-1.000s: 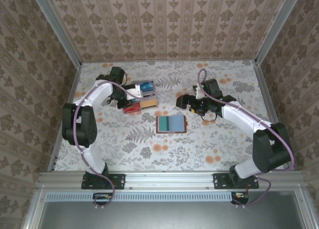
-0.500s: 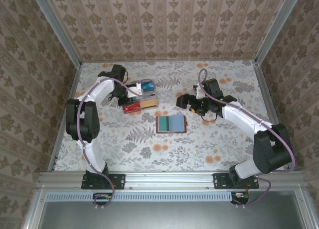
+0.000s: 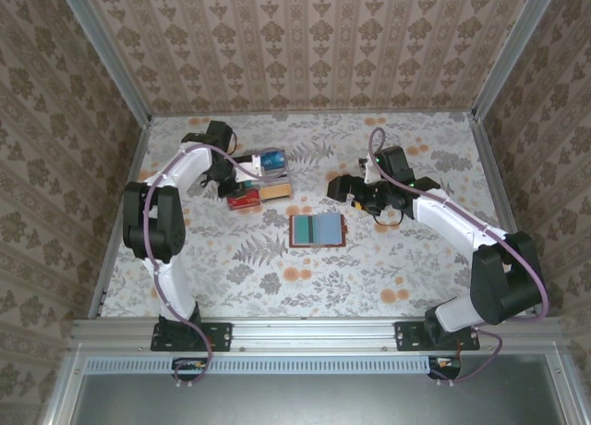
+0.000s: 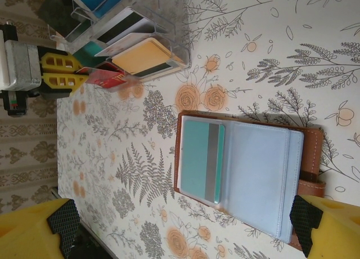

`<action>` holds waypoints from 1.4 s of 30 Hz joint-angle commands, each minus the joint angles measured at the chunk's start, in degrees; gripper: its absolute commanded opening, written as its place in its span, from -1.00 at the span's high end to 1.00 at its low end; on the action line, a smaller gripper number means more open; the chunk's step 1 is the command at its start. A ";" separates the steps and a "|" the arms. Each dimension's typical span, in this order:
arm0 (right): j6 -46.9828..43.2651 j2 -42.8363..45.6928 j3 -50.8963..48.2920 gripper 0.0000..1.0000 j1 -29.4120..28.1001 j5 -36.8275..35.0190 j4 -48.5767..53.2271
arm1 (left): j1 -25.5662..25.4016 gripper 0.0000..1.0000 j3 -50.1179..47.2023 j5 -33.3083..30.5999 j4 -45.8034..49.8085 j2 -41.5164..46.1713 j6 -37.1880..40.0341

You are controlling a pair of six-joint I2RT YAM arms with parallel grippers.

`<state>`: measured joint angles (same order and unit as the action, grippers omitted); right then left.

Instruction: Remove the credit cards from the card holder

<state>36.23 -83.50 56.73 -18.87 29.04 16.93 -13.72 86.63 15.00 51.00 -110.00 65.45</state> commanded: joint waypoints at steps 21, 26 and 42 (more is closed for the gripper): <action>-4.32 -3.16 4.03 -0.89 -6.38 -7.02 5.94 | 1.43 0.09 -13.24 11.41 -29.56 20.38 -24.50; -4.85 -8.49 6.94 -0.67 -11.39 -10.79 8.11 | 0.76 -0.10 -21.70 2.85 -43.12 28.07 -46.77; -1.46 -21.49 12.75 -0.07 -15.91 -9.32 6.78 | 1.60 -0.56 -27.99 -16.69 -31.24 33.40 -86.27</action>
<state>33.01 -103.02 67.90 -35.24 16.49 25.58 -12.29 59.99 -1.89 16.82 -77.60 -13.61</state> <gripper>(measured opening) 0.544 0.782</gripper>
